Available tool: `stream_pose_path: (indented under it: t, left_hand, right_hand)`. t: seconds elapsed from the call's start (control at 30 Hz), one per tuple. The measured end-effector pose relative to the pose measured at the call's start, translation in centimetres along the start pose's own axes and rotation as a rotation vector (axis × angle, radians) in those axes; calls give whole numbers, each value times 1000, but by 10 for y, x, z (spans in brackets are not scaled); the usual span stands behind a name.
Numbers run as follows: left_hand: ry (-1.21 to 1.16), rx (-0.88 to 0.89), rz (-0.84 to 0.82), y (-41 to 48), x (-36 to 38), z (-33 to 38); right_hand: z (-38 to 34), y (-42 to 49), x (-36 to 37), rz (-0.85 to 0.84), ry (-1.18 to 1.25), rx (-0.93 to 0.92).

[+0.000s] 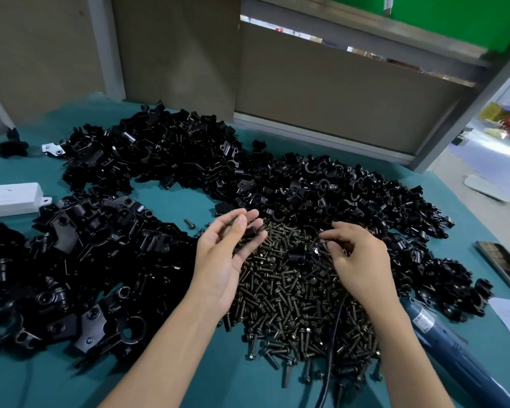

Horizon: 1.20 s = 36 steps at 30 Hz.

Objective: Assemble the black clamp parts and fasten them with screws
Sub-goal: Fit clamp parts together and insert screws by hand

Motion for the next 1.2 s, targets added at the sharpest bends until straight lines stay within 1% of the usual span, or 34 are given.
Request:
stream_pose_path:
  t: [0.1,0.17,0.2,0.3,0.37,0.47,0.57,0.63,0.7,0.77,0.83,0.97,1.2]
  left_hand:
    - [15,16,11,0,-1,0]
    - [36,27,7,-2,-1,0]
    - [46,31,-6,-2,0,0]
    - [49,12,-21,-4,3,-2]
    - [71,-5,-17,-5,3,-3]
    - [44,-29,-37,-6,5,-5]
    - [1,-47,-51,-7,7,-6]
    - [-9,-58,-37,-8,7,-7]
    - [13,-66,-19,-8,6,-8]
    - [43,-69,-24,-8,7,-8]
    - [69,-80,-48,-9,9,-9]
    - [46,-124,-126,-11,16,-8]
    - [-26,-186,-204,-14,22,-5]
  right_hand:
    - [-12,-7,4,-137,0,-113]
    - [-16,-12,16,-247,-104,-114]
    - [-17,-13,21,-264,-162,-101]
    - [-24,-14,31,-193,-233,-71]
    - [-26,-13,33,-153,-218,-44]
    - [-26,-10,33,-142,-185,1]
    - [-22,-7,27,-133,-66,60]
    - [-21,-7,22,-119,23,56]
    - [-29,-8,17,-77,123,-9]
    - [-43,-10,15,-47,308,-87]
    - [-56,-10,17,-60,463,-163]
    - [-68,-13,33,-133,537,-217]
    - [-59,-12,40,-151,675,-184]
Point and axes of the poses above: each hand's wrist, its own y-axis towards the middle knuckle, its own x-axis out of the palm, z = x × y, the point moved 5 cm from there along y, towards the middle knuckle, and after that the axes turned 3 degrees about x, right-handed, at the moved point
